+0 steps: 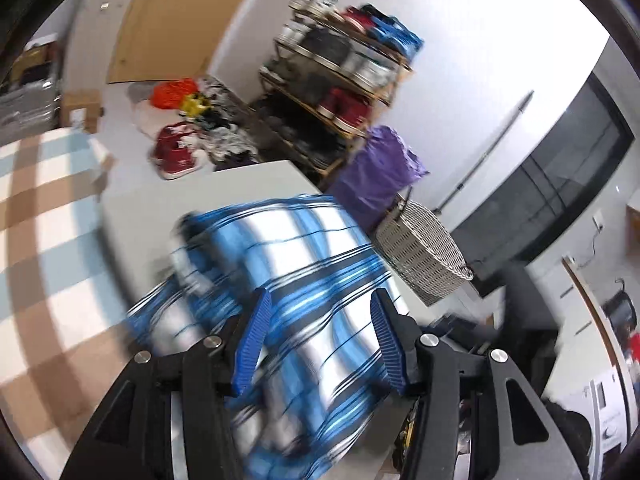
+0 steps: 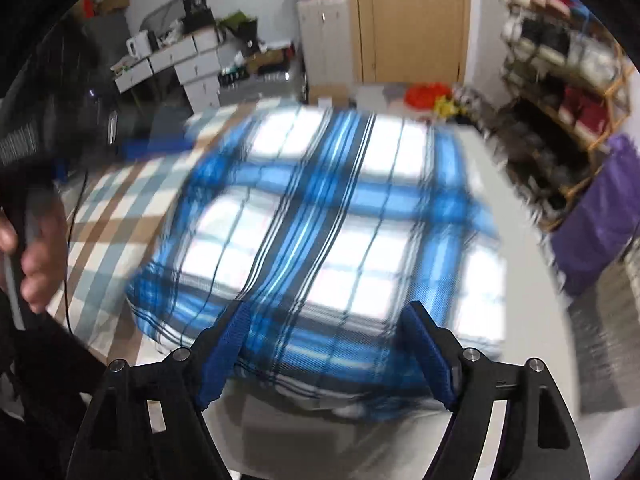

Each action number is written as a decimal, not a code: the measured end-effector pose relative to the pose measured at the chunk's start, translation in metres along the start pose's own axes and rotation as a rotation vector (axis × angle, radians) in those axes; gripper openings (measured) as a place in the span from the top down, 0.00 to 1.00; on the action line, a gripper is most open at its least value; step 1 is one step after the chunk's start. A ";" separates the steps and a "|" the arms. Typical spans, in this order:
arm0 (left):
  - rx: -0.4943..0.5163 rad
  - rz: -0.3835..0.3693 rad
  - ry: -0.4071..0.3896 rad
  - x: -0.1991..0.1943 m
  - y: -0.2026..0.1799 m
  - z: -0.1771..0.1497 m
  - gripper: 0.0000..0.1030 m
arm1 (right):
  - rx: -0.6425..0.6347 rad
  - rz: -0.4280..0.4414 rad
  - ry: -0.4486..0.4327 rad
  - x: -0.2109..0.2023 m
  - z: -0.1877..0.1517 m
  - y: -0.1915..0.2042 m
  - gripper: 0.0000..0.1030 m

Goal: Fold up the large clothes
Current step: 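Carry the shirt bundle with both grippers and lower it onto the grey box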

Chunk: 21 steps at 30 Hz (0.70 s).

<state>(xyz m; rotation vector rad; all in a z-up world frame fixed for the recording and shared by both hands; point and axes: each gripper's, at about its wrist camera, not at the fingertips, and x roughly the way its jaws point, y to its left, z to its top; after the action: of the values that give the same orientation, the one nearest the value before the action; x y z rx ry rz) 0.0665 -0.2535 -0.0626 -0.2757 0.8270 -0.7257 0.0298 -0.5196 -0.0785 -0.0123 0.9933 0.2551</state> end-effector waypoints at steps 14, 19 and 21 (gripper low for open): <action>-0.010 0.106 0.073 0.012 0.014 -0.022 0.60 | 0.160 0.082 0.020 0.001 -0.026 -0.032 0.21; 0.043 0.157 0.015 -0.034 -0.014 -0.041 0.39 | 0.283 0.074 -0.111 -0.053 -0.051 -0.004 0.09; 0.044 0.172 -0.034 -0.050 -0.027 -0.052 0.35 | 0.262 0.050 -0.230 -0.084 -0.066 0.022 0.02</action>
<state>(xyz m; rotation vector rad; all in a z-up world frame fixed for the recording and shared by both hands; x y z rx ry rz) -0.0078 -0.2363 -0.0553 -0.1749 0.7910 -0.5757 -0.0736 -0.5237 -0.0425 0.2754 0.7923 0.1662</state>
